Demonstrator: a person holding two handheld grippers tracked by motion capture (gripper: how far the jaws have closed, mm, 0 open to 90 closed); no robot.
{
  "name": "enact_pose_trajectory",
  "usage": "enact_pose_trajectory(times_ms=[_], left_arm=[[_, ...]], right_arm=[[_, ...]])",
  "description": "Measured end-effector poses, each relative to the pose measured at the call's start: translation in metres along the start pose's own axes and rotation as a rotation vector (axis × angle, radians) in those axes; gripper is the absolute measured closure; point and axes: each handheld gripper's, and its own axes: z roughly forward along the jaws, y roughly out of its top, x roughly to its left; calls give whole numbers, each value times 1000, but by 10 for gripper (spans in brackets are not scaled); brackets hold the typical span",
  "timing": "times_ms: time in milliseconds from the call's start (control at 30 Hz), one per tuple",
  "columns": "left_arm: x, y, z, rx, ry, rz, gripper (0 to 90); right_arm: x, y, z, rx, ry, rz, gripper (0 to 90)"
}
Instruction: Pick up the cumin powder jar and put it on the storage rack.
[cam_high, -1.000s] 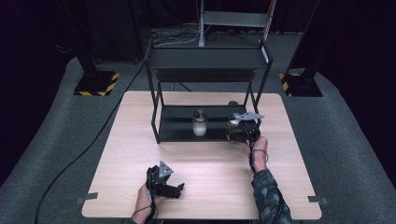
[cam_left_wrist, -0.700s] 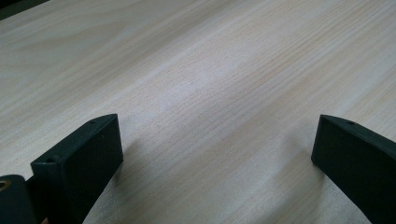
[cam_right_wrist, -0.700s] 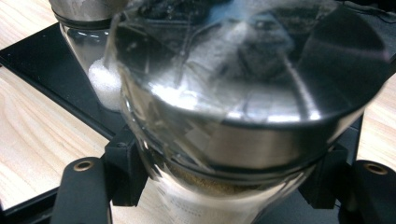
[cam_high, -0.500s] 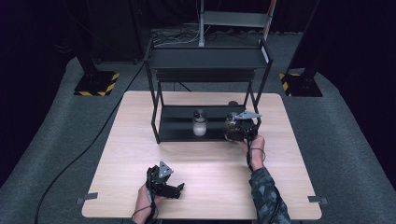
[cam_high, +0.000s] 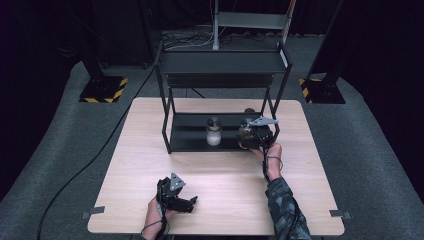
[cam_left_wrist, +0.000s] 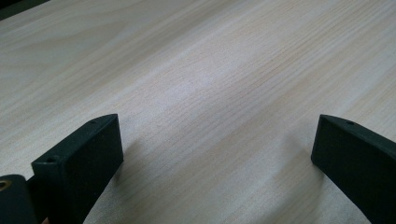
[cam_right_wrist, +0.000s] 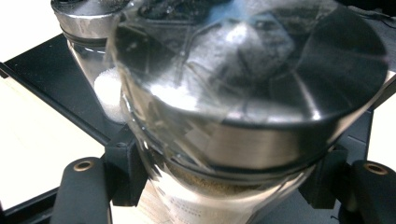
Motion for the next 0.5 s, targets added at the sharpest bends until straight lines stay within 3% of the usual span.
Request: enact_pose_trajectory(times_ms=[500], left_arm=[[0,0,0,0,-1,0,18]], right_arm=[[2,7,2,-4,4,-15,300]])
